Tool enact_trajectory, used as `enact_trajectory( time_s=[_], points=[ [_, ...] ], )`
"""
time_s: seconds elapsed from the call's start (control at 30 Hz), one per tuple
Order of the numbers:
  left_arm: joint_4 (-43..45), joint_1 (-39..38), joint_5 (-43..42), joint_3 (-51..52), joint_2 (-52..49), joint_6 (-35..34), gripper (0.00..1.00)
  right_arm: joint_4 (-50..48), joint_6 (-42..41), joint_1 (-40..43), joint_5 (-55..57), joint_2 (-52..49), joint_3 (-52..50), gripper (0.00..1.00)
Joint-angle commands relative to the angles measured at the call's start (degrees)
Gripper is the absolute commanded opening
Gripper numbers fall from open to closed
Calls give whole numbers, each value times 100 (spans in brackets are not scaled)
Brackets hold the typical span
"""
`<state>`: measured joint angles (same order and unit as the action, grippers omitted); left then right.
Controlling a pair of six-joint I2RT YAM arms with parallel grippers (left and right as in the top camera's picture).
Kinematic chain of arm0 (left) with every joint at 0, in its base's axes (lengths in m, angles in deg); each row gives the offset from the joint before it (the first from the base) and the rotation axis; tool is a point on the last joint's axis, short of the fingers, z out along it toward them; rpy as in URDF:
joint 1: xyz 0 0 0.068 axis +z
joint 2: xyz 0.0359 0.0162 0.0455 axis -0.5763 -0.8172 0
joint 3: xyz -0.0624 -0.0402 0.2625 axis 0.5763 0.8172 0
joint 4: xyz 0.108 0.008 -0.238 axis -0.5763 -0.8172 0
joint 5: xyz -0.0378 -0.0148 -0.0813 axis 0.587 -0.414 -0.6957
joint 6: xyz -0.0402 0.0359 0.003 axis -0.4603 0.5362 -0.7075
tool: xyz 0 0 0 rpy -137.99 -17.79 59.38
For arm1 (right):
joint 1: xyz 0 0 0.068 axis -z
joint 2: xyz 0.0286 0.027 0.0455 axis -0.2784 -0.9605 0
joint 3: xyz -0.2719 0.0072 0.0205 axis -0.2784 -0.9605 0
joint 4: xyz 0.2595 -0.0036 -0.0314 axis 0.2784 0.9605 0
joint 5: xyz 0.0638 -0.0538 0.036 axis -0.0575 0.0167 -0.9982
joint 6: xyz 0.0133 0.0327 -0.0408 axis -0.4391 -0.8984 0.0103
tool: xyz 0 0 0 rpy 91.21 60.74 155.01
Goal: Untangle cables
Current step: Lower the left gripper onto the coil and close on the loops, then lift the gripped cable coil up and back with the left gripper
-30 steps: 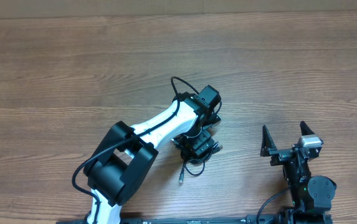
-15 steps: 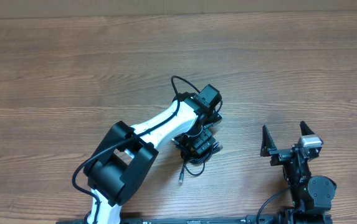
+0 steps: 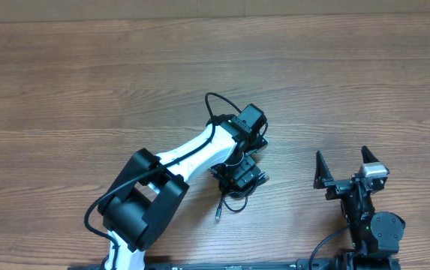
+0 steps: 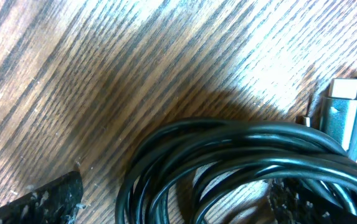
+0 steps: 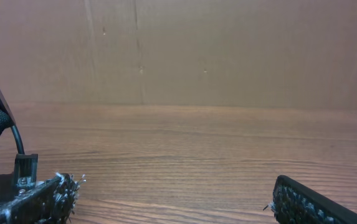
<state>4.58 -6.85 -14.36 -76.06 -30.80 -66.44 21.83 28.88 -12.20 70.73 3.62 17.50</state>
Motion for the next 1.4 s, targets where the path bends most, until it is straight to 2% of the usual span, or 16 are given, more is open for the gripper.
enact_trajectory(
  time_s=[0.0, 0.07, 0.23, 0.3, 0.4, 0.5, 0.53, 0.87, 1.37],
  points=[
    [17, -42, -48, 267, -216, 92, 97, -22, 28, -48, 72, 68, -61, 100],
    [42, -42, -50, 267, -216, 92, 91, -20, 28, -48, 72, 68, -61, 100],
    [61, -42, -48, 267, -216, 92, 48, -20, 28, -48, 72, 68, -61, 100],
    [50, -42, -50, 267, -216, 85, 36, -22, 28, -48, 72, 68, -61, 100],
    [35, -35, -50, 267, -214, 68, 24, -20, 28, -48, 72, 68, -61, 100],
    [35, -35, -50, 264, -214, 66, 7, -22, 28, -48, 72, 68, -61, 100],
    [33, -37, -50, 264, -214, 61, 4, -20, 28, -48, 72, 68, -61, 100],
    [-415, -31, -48, -146, -212, -85, 4, -20, 28, -48, 72, 68, -61, 100],
    [-1974, 94, 334, -1965, -205, -527, 5, -22, 28, -48, 72, 68, -61, 100]
  ],
)
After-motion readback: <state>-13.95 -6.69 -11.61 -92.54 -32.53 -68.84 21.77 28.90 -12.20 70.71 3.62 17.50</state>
